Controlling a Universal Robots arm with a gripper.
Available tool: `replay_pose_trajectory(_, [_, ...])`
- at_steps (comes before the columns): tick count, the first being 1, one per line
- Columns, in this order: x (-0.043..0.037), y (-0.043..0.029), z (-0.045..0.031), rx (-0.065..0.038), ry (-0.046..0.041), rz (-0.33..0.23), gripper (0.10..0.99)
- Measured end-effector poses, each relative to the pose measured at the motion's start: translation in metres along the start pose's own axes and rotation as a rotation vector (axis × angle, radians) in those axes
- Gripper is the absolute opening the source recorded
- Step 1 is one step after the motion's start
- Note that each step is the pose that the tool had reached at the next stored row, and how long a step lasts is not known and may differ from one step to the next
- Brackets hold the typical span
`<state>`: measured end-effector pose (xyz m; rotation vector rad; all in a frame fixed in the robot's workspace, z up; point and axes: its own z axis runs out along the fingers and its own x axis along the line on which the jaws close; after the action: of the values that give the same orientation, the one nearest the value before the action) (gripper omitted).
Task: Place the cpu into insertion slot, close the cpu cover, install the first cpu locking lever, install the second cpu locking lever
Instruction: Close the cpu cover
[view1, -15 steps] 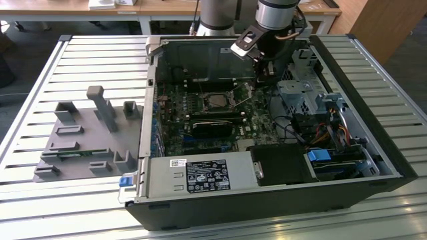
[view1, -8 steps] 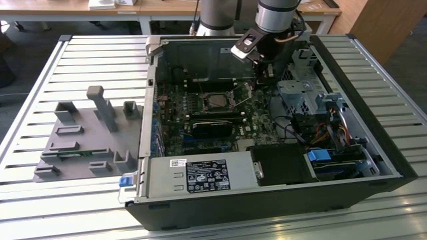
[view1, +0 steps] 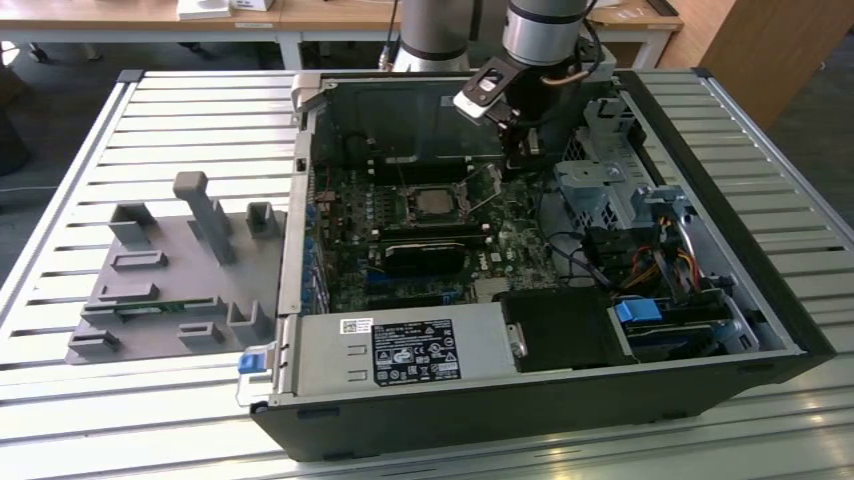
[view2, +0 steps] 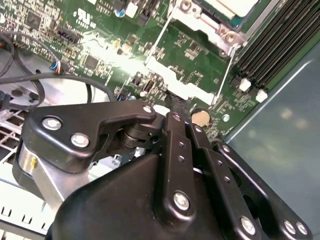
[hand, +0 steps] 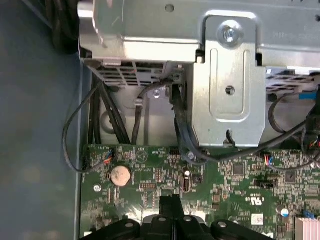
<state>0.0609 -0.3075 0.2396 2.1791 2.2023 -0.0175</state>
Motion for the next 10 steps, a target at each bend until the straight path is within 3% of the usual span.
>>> replay_pose_trajectory(10, [0.0002,-0.0159,-0.0004,0.000,0.0000,0.000,0.106])
